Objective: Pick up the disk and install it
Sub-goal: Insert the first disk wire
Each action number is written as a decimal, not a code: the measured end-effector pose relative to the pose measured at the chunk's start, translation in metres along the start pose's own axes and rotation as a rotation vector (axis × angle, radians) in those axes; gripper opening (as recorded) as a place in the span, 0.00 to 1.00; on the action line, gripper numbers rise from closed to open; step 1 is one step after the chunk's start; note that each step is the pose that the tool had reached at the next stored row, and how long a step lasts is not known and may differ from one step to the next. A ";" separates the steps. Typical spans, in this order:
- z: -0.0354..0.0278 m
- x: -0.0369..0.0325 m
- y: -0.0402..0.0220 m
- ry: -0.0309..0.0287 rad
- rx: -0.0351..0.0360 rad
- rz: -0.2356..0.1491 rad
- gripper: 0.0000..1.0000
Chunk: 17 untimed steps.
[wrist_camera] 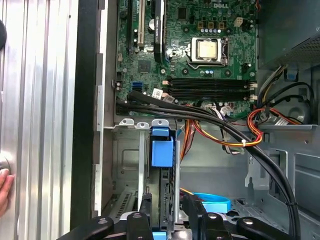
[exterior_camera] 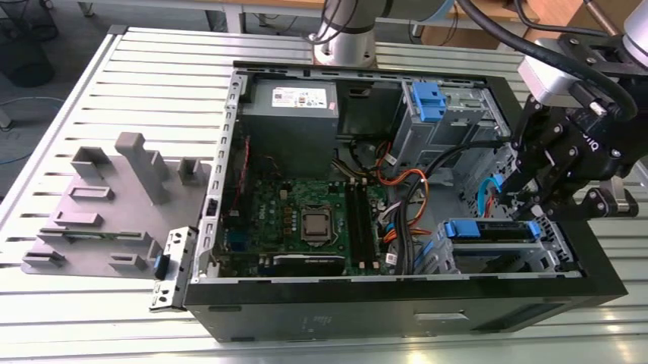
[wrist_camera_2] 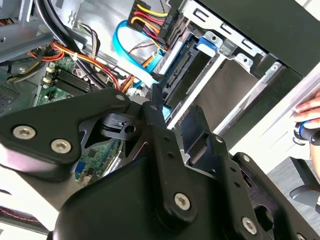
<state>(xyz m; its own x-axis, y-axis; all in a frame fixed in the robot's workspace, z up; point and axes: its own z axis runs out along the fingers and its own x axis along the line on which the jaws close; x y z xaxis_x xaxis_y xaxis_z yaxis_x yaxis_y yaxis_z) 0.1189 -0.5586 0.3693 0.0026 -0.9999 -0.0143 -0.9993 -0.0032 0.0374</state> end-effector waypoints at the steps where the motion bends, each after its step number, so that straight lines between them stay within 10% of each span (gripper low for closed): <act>1: 0.0005 -0.0003 0.0000 -0.0023 0.0000 0.000 0.42; 17: 0.0158 -0.0034 -0.0039 -0.0065 0.0000 0.000 0.42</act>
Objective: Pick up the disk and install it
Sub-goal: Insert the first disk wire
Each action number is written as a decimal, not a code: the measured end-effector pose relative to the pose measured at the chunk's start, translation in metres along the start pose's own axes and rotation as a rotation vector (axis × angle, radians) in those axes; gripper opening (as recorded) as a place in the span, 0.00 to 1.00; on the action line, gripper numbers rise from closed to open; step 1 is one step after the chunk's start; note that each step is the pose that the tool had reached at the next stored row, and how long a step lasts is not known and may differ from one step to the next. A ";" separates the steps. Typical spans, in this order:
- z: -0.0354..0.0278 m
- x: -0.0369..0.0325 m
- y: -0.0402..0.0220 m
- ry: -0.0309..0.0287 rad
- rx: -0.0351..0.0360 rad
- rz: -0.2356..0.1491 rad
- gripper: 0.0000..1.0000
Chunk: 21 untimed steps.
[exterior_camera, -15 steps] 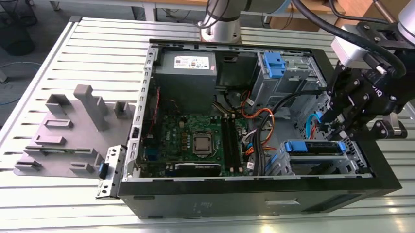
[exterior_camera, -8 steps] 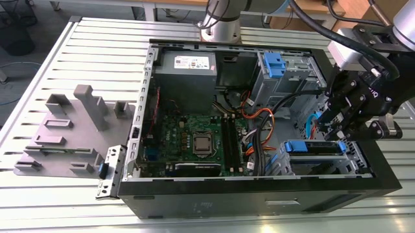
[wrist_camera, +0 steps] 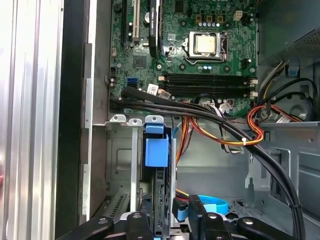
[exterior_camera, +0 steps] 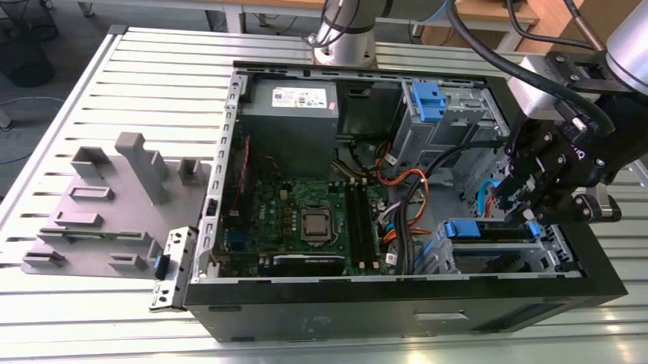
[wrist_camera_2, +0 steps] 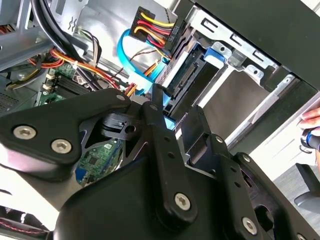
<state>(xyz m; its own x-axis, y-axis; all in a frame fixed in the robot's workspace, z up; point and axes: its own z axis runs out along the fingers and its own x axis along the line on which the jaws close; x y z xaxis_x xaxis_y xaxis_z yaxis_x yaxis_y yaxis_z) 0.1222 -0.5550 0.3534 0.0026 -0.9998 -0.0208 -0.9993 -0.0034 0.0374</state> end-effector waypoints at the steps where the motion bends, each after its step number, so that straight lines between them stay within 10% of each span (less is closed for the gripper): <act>1: 0.0006 0.0000 -0.0007 0.0000 0.0000 0.000 0.42; 16: 0.0022 0.0001 -0.0023 0.0001 0.0000 0.000 0.41; 21: 0.0023 0.0001 -0.0024 0.0000 0.0000 0.000 0.17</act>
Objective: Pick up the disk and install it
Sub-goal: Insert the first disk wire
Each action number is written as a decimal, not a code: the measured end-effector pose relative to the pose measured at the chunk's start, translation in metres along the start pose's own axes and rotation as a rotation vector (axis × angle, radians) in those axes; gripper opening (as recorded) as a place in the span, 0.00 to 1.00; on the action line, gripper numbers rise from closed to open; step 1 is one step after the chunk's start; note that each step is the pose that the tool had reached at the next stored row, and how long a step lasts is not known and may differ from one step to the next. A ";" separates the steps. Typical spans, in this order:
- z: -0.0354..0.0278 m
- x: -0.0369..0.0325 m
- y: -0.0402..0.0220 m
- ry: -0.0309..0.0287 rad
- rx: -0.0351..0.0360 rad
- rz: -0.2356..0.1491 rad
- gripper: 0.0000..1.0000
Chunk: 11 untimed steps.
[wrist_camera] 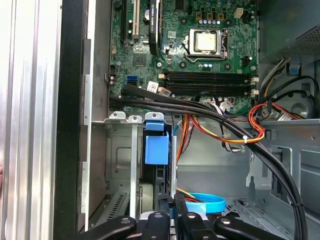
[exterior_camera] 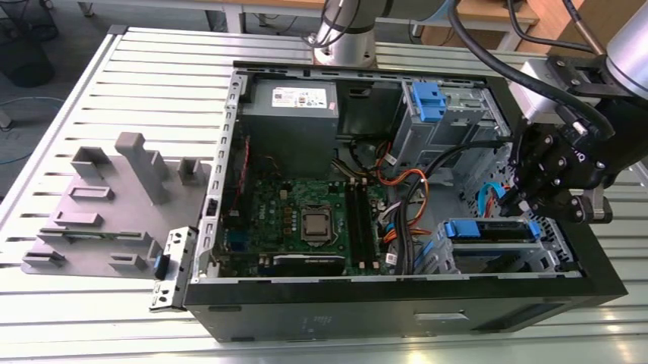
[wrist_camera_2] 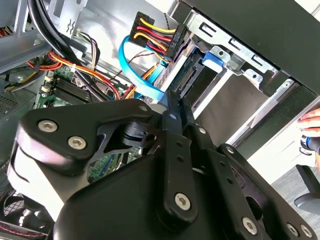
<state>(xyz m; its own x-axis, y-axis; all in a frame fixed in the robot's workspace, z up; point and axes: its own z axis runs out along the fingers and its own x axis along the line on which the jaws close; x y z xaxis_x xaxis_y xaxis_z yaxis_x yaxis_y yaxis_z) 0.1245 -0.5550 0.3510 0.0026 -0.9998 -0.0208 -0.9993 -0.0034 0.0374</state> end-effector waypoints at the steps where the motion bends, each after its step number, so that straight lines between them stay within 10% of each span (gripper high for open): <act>1: 0.0000 0.0000 0.0000 0.0000 0.0000 0.000 0.17; 11: 0.0006 0.0008 0.0000 -0.0002 0.0003 0.000 0.16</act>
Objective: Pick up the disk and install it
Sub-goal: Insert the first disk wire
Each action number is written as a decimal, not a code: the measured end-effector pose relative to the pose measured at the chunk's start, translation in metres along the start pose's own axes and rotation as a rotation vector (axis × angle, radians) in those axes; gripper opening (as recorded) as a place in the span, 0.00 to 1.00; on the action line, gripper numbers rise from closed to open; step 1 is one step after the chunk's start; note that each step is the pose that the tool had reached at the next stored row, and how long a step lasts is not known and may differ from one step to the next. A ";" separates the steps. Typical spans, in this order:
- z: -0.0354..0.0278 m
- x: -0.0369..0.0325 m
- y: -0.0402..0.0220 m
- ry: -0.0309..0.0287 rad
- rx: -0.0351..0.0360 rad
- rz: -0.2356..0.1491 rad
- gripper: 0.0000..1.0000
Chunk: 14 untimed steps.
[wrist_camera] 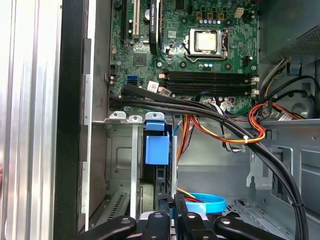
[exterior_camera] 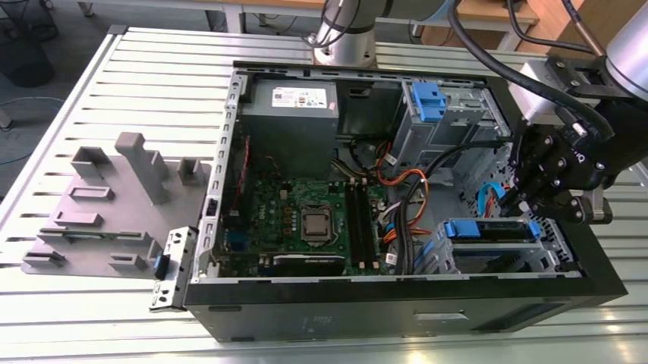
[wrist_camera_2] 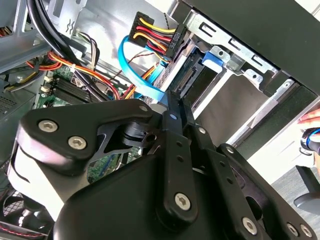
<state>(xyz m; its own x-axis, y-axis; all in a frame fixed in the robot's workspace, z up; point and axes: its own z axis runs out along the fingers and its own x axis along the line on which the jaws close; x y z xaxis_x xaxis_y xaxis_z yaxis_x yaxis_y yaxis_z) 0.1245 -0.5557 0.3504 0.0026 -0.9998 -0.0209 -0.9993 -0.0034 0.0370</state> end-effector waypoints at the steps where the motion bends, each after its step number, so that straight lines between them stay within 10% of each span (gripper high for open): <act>1: 0.0000 0.0003 0.0000 0.0001 0.0001 0.000 0.16; 14: 0.0010 0.0011 0.0000 -0.0001 0.0004 0.000 0.16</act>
<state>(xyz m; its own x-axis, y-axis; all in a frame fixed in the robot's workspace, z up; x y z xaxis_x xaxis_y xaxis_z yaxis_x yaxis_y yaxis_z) 0.1245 -0.5568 0.3494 0.0026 -0.9998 -0.0210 -0.9993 -0.0034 0.0366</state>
